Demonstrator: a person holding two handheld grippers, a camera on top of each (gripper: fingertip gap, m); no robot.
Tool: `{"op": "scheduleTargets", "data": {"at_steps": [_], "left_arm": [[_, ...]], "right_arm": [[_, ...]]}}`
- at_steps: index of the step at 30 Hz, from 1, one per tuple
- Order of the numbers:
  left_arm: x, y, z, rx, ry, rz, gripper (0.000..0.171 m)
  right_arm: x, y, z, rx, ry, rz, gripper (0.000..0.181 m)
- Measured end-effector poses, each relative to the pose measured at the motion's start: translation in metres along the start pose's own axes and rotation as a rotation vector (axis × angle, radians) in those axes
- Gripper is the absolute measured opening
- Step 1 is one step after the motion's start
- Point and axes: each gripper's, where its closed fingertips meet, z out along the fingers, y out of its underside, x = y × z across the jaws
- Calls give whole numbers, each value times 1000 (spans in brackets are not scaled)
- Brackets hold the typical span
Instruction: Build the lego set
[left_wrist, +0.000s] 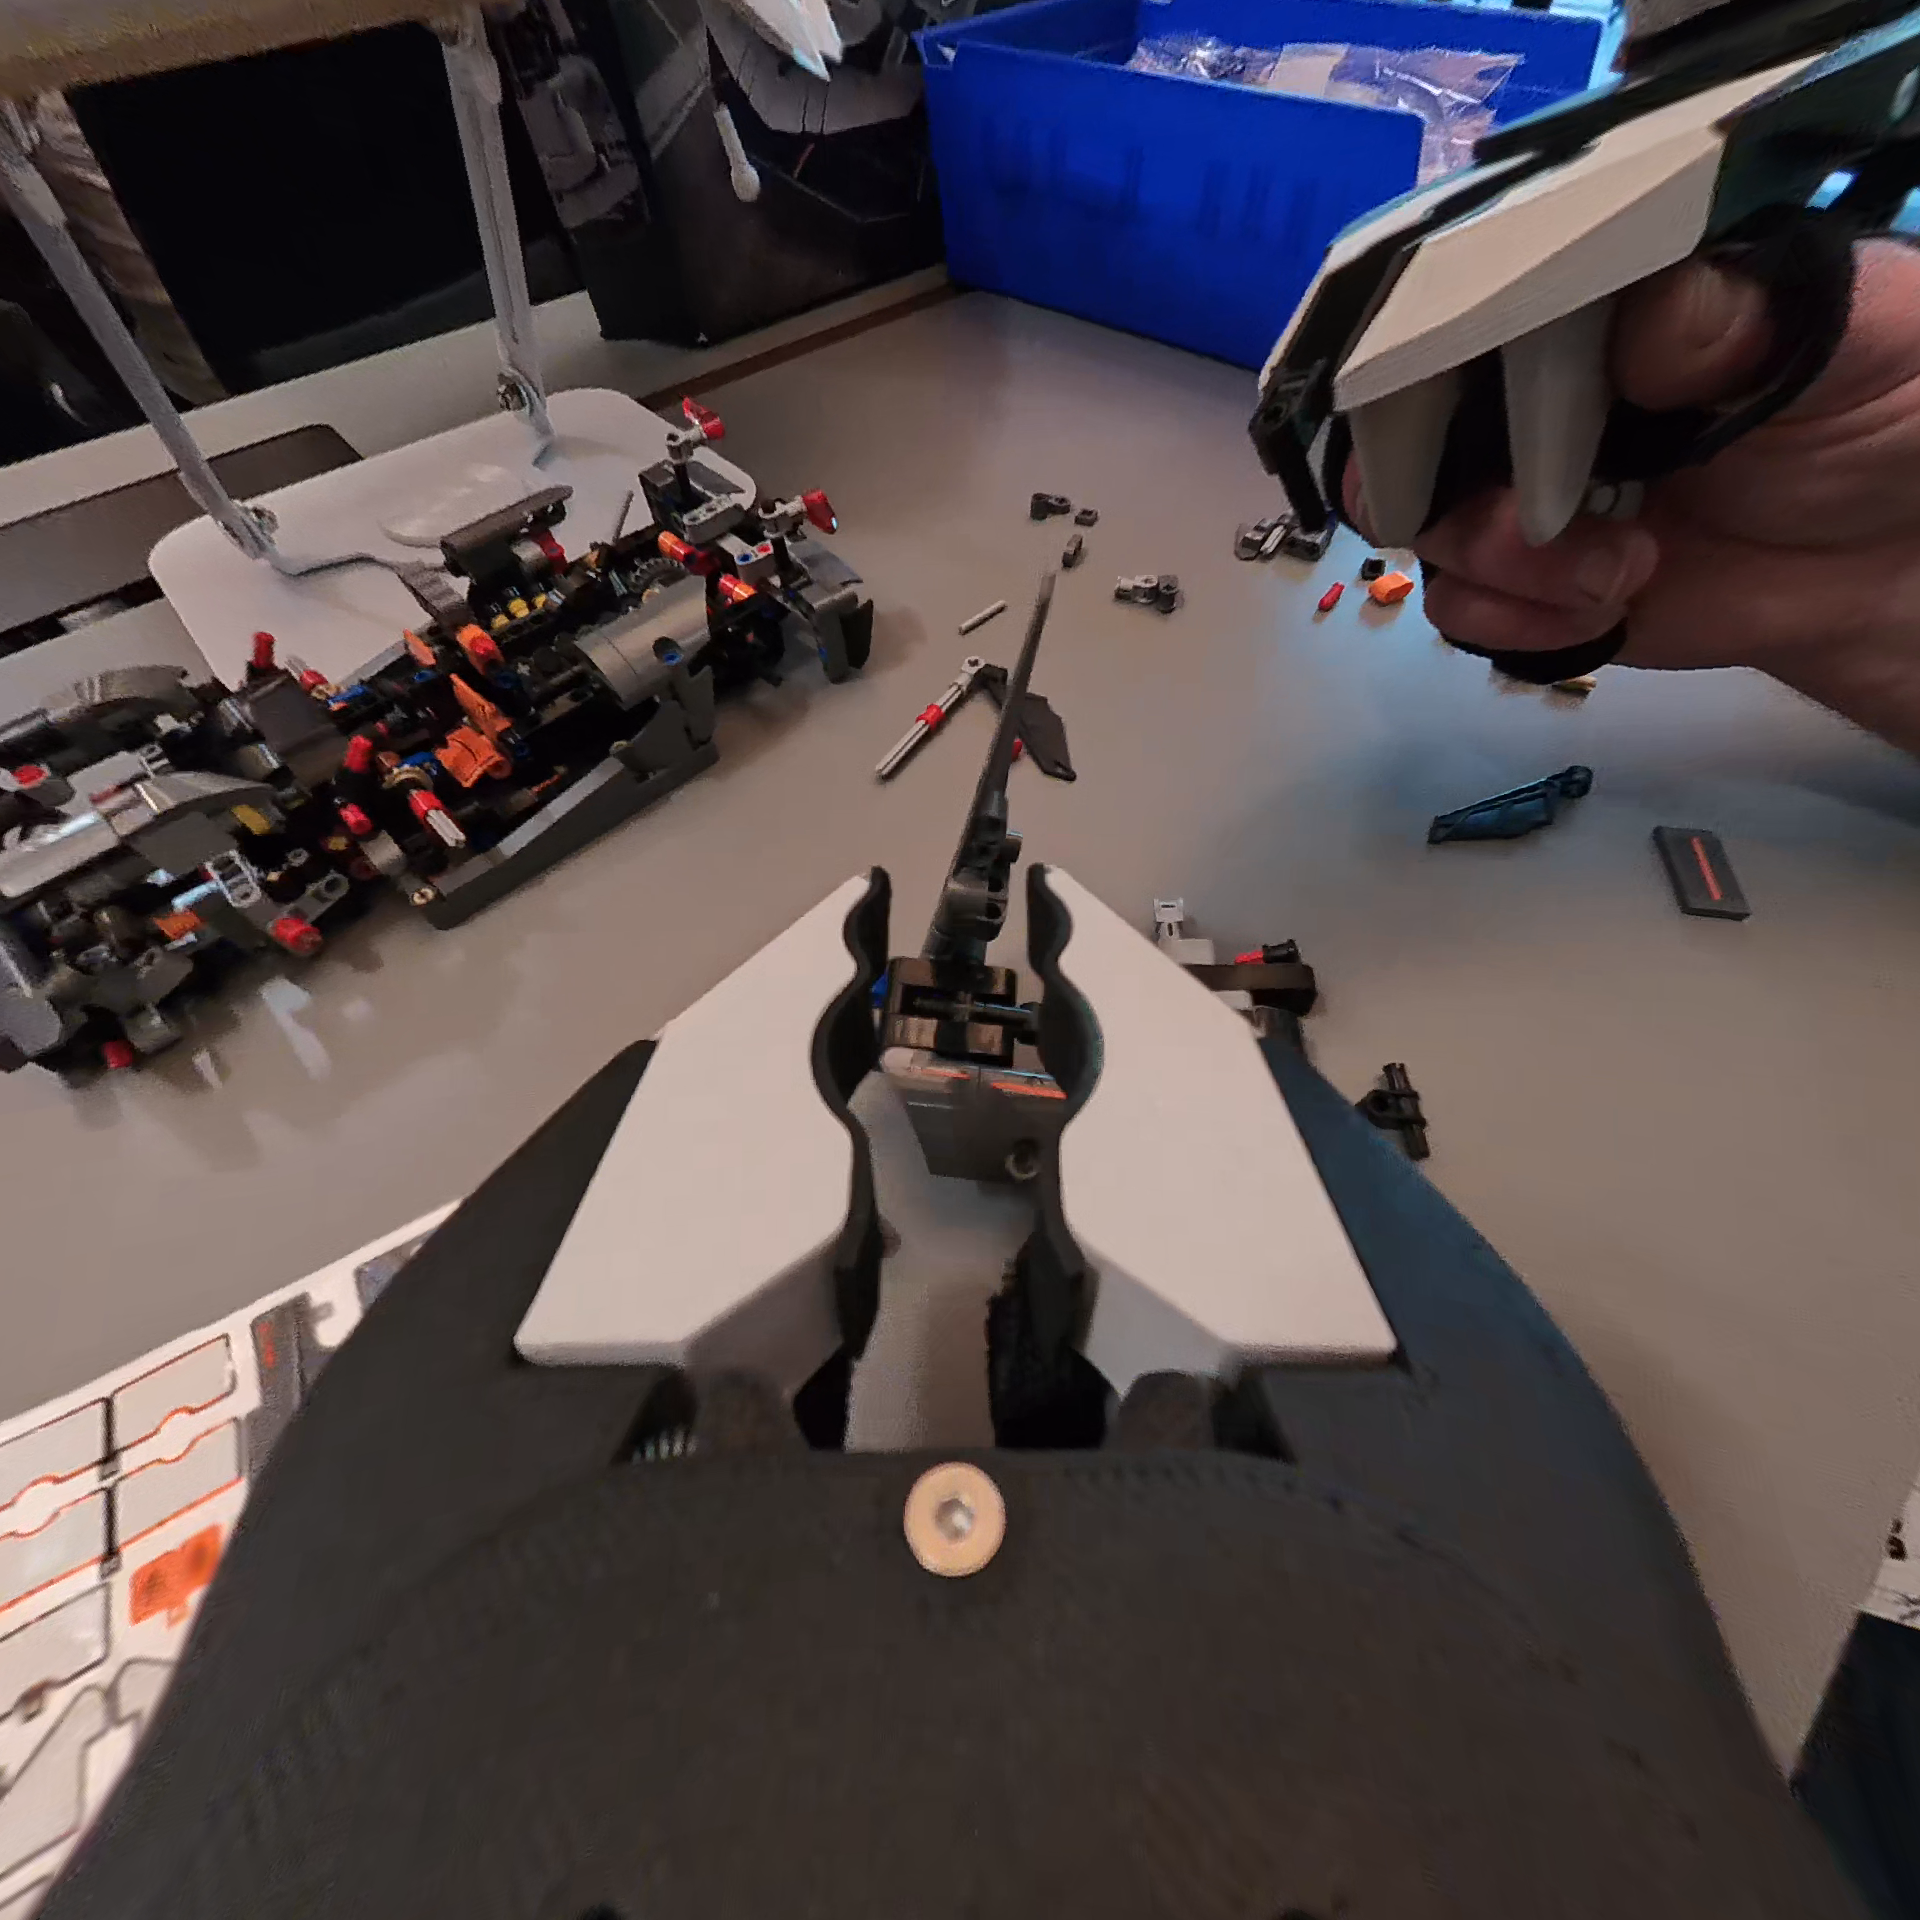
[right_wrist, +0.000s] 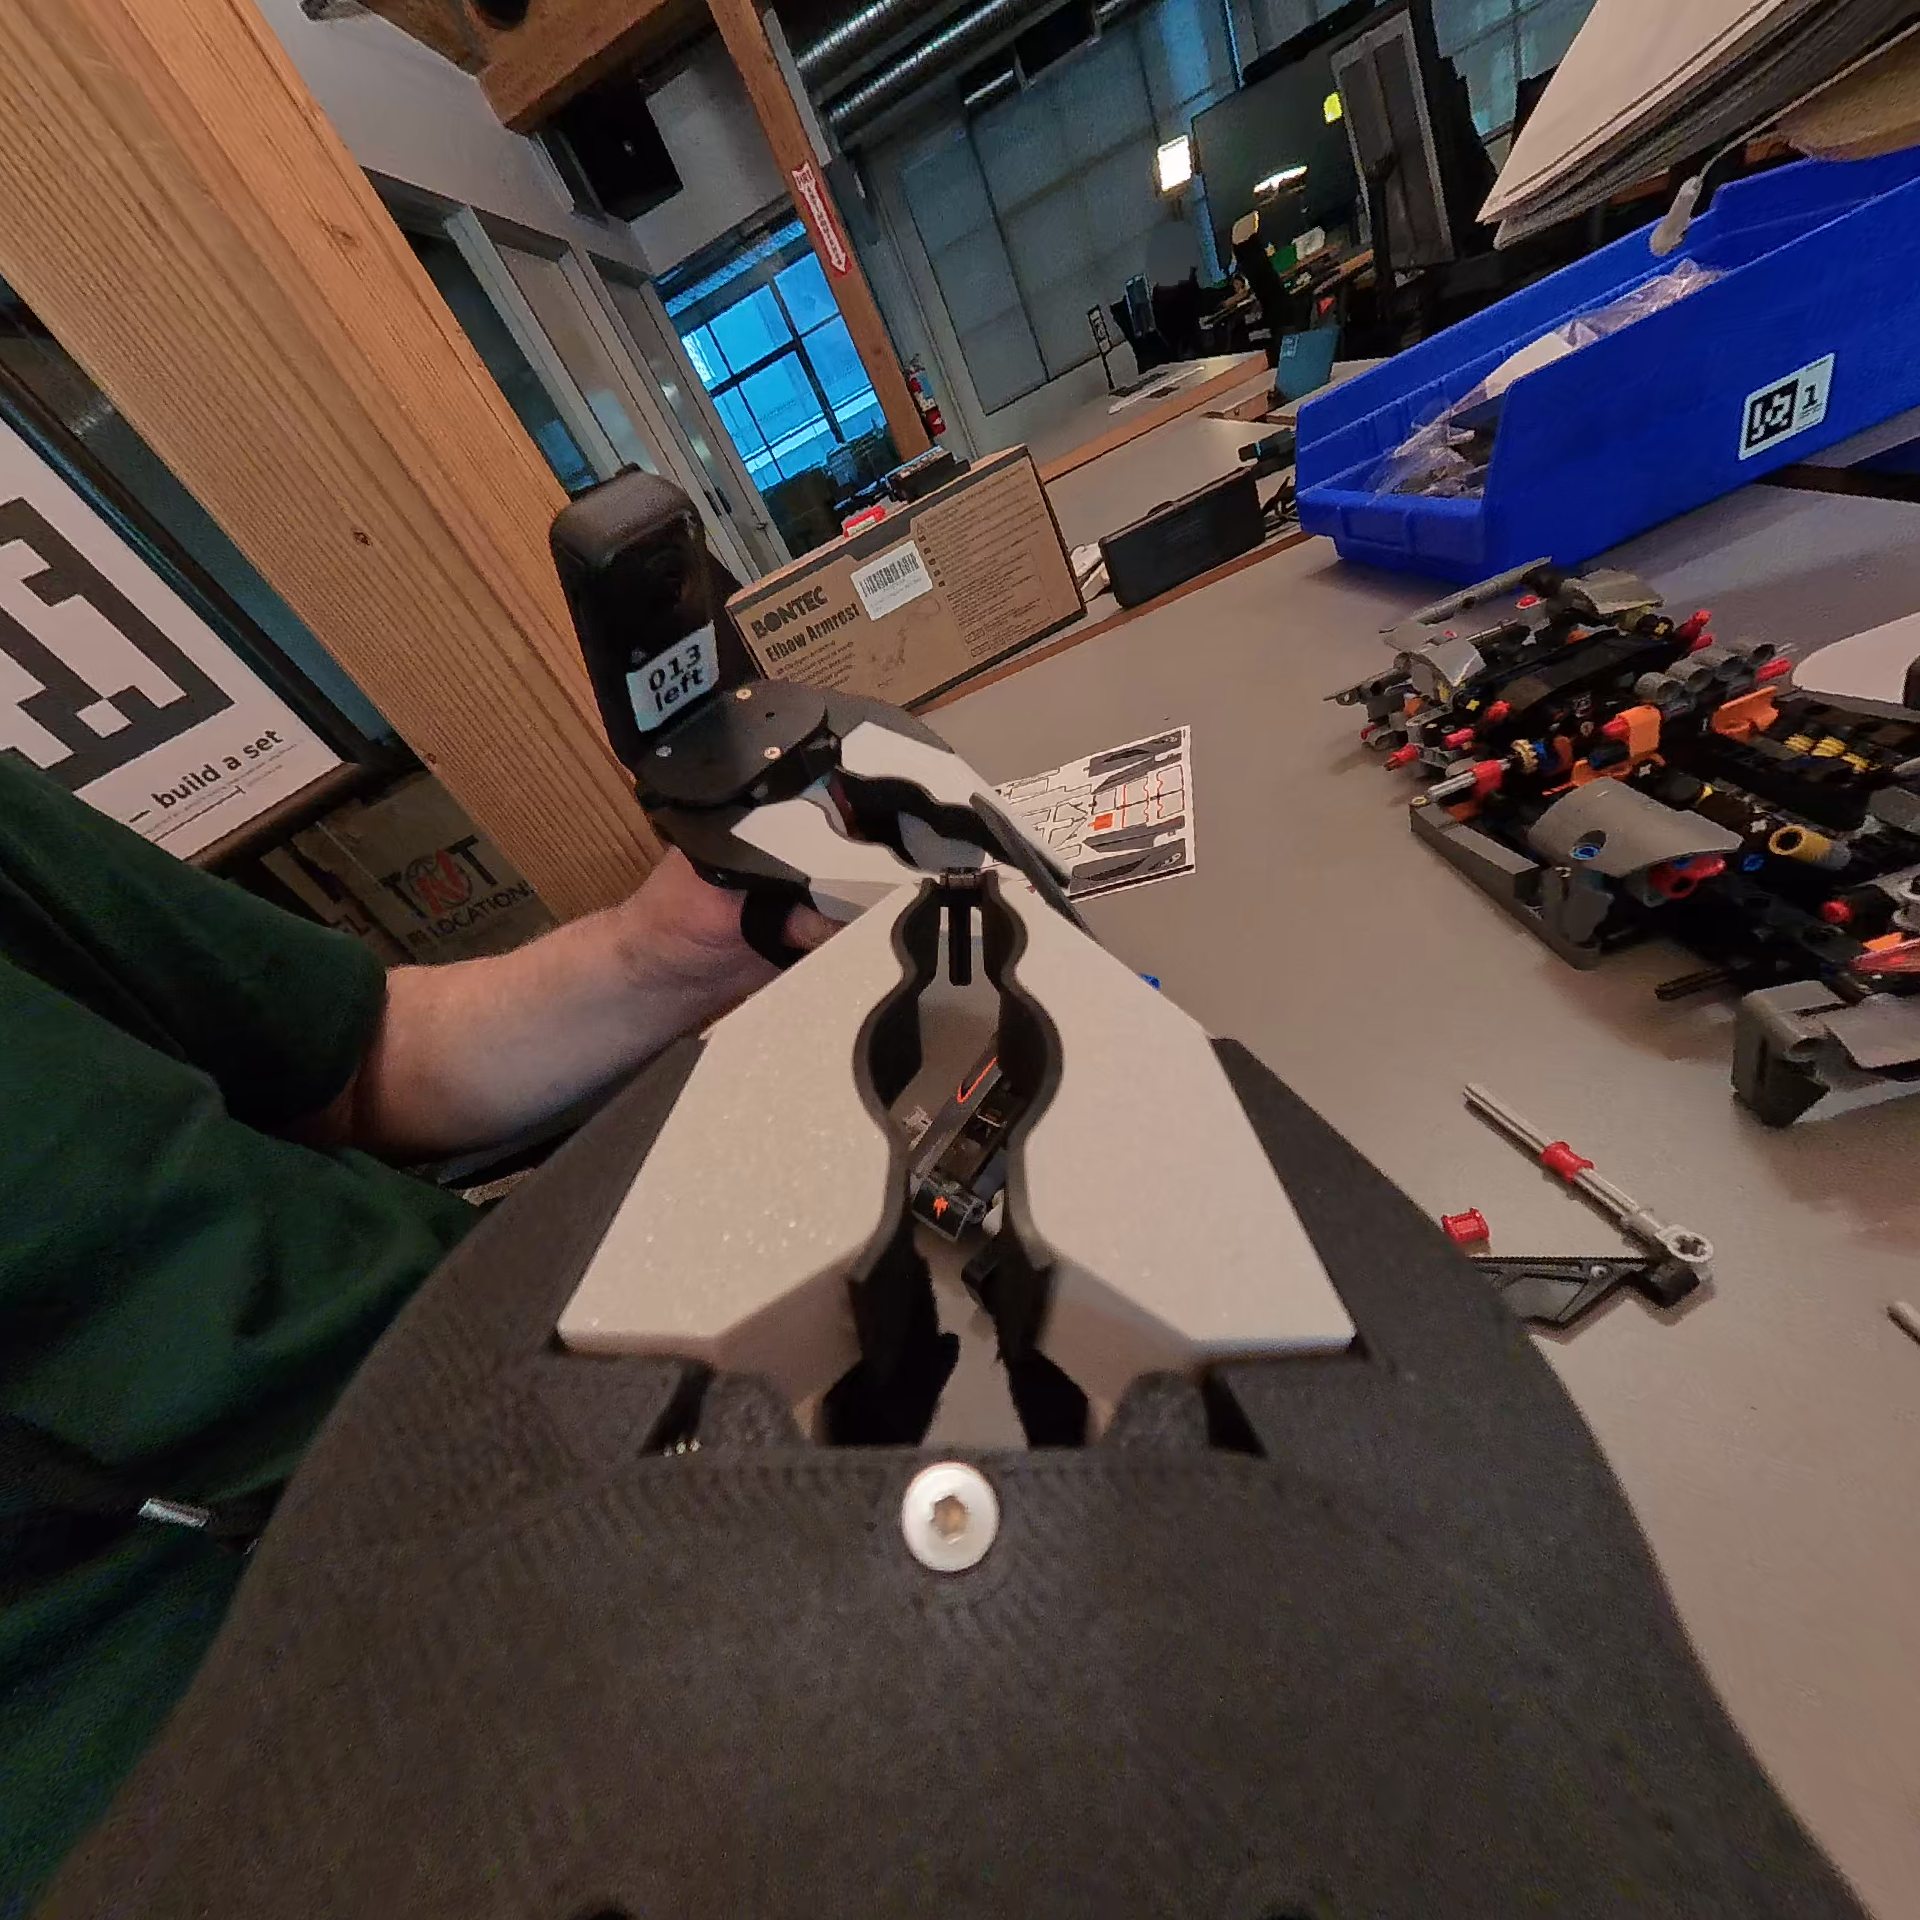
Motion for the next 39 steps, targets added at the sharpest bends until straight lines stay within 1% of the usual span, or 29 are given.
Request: {"op": "scheduleTargets", "data": {"at_steps": [6, 9, 11, 12, 14, 17, 20, 21, 24, 26, 27, 30, 32, 34, 36, 39], "left_arm": [[2, -30, -12, 22, 22, 89, 27], [8, -39, -8, -22, 56, 150, 27], [9, -40, -1, -70, 59, 201, 24], [9, -40, 2, -93, 62, 225, 18], [10, -38, 7, -140, 68, 252, 0], [10, -39, 16, -171, 72, 249, 0], [11, -50, 25, -153, 84, 176, 0], [12, -56, 28, -140, 92, 128, 0], [19, -77, 35, -61, 155, -74, 0], [21, -90, 39, 32, 214, -256, 0], [18, -90, 42, 65, 238, -351, 0], [0, -76, 49, 124, 281, -594, 0], [-13, -61, 50, 131, 272, -686, 0], [-24, -49, 49, 133, 234, -724, 2], [-30, -44, 46, 145, 213, -740, 2], [-35, -38, 44, 130, 163, -711, 0]], "right_arm": [[0, -2, -2, 6, 5, -5, 6], [0, -4, -4, 11, 8, -6, 6], [1, -5, -6, 14, 13, -9, 6], [1, -6, -7, 17, 16, -10, 6], [2, -8, -10, 26, 21, -13, 6], [5, -16, -20, 54, 49, -28, 6], [11, -31, -39, 112, 77, -30, 6], [14, -37, -47, 138, 91, -31, 5], [19, -55, -72, 220, 121, -31, 5], [20, -64, -86, 263, 137, -38, 6], [21, -68, -91, 281, 142, -39, 6], [21, -74, -101, 316, 146, -33, 5], [21, -75, -102, 322, 142, -30, 5], [19, -74, -100, 318, 138, -32, 6], [18, -73, -98, 311, 133, -34, 6], [18, -72, -96, 304, 131, -34, 6]]}}
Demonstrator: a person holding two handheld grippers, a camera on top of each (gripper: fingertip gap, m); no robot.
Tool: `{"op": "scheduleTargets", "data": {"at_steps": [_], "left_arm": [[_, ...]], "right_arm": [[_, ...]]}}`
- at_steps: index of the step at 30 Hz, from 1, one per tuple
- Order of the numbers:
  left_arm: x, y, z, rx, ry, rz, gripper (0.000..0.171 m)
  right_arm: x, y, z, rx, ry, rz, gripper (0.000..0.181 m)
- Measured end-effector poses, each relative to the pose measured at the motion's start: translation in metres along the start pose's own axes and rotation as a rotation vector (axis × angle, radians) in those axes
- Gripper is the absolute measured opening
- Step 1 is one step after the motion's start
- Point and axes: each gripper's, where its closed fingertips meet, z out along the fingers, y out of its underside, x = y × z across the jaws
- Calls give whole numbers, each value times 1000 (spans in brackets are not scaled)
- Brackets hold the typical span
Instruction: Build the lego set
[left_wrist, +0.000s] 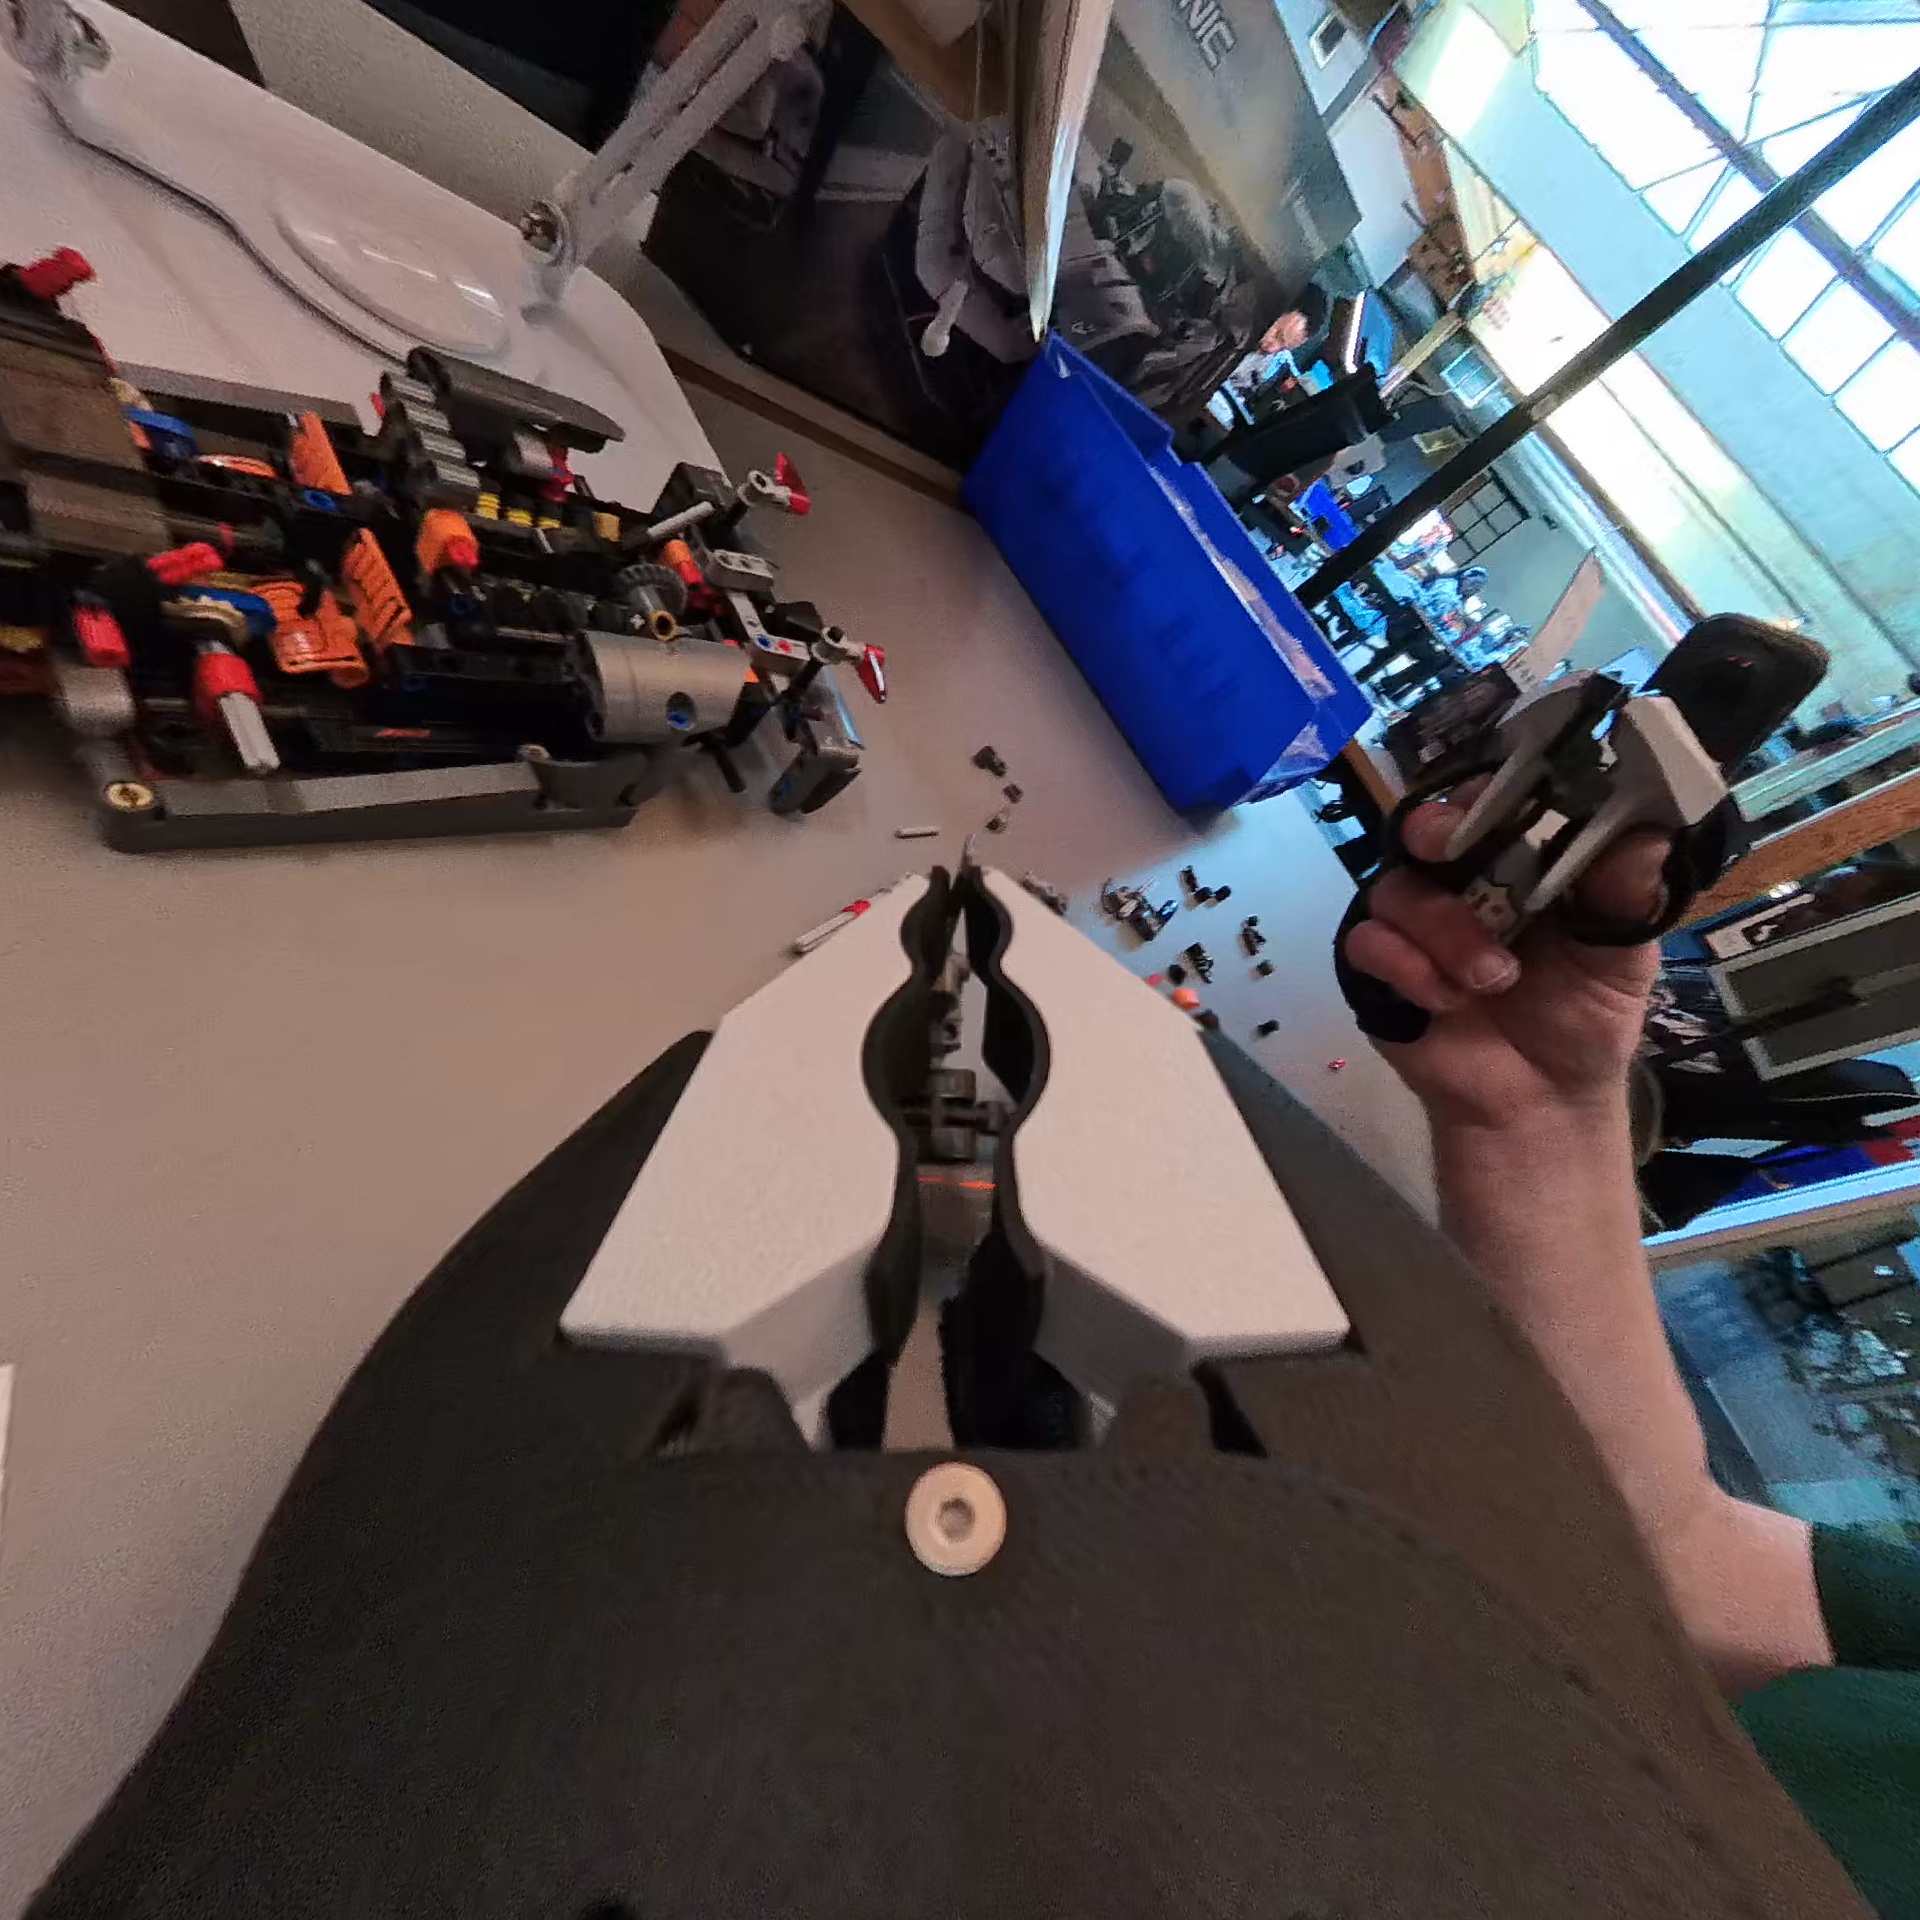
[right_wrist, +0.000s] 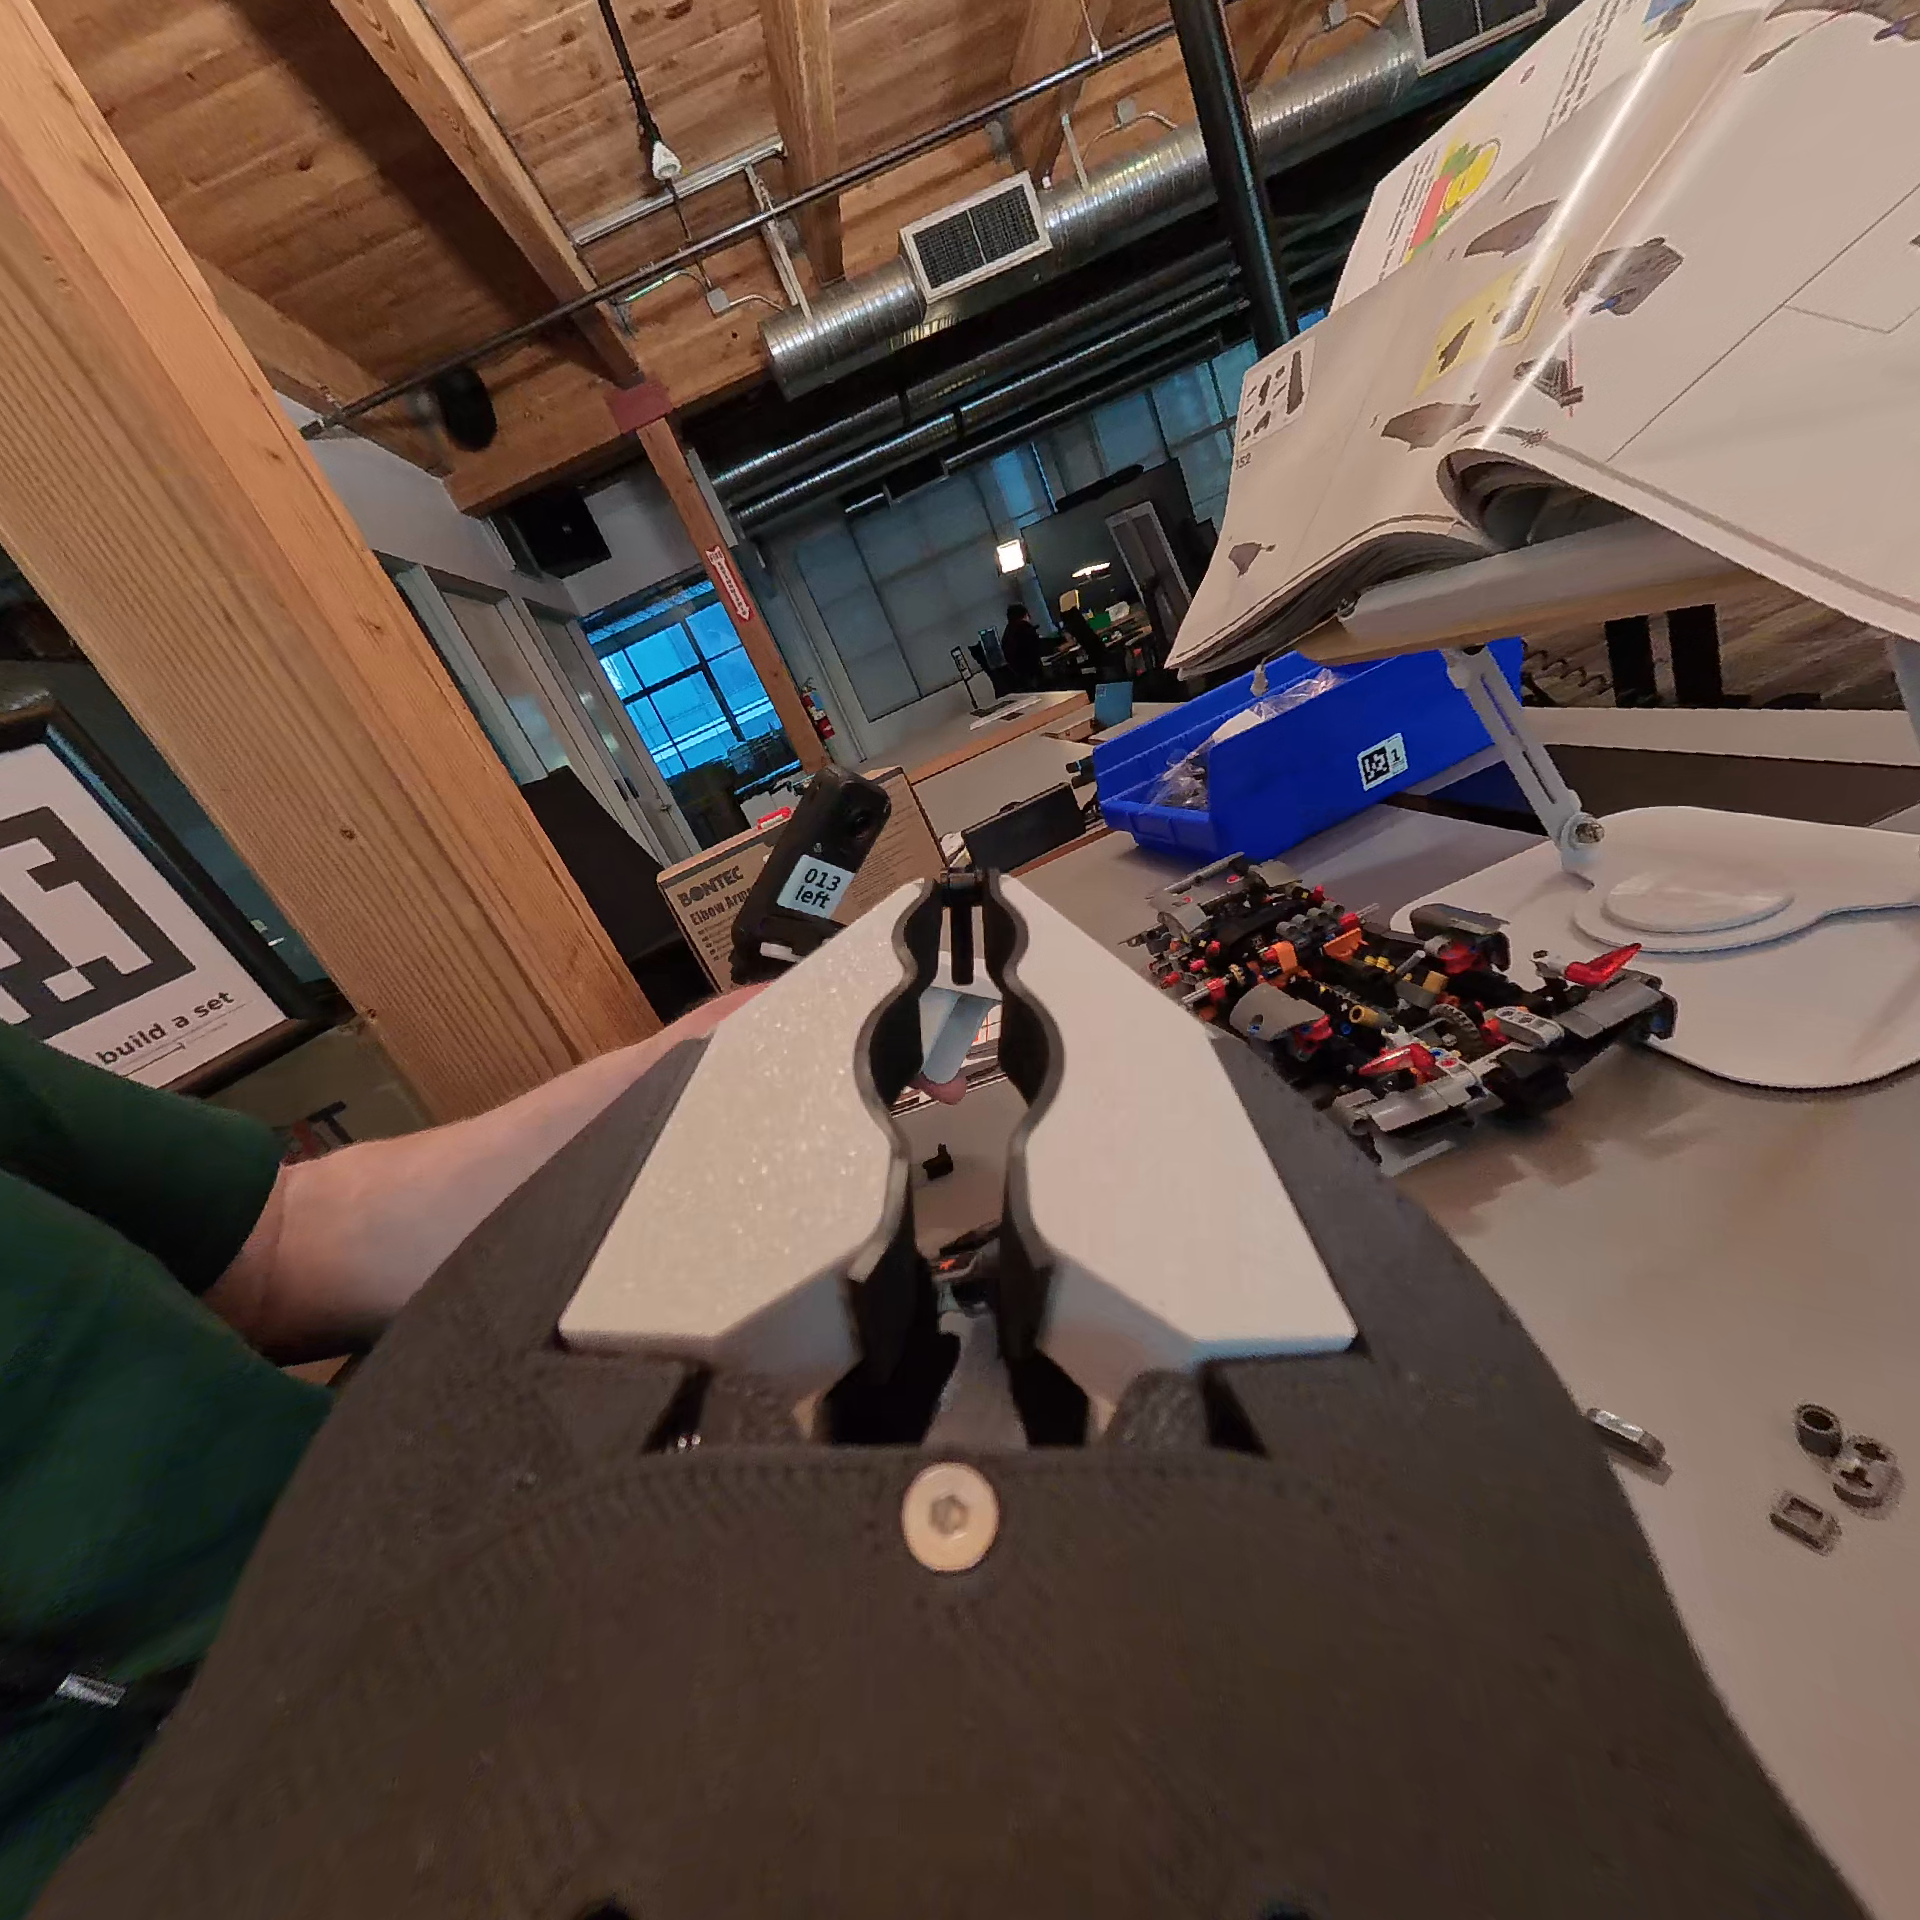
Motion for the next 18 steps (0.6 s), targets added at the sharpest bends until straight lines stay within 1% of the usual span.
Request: {"op": "scheduleTargets", "data": {"at_steps": [5, 9, 12, 14, 18], "left_arm": [[-12, 4, -7, 17, -17, -33, 0], [-23, 7, -14, 18, -39, -53, 0], [-30, 10, -17, 8, -63, -45, 0], [-28, 12, -18, -11, -49, -47, 1], [-36, 16, -21, -37, -101, -1, 2]], "right_arm": [[3, 5, 2, -14, 4, 11, 6], [1, 15, 9, -55, -4, 5, 6], [-6, 27, 20, -102, -32, 1, 5], [-10, 38, 28, -145, -40, -19, 5], [-20, 58, 44, -204, -67, -53, 5]]}}
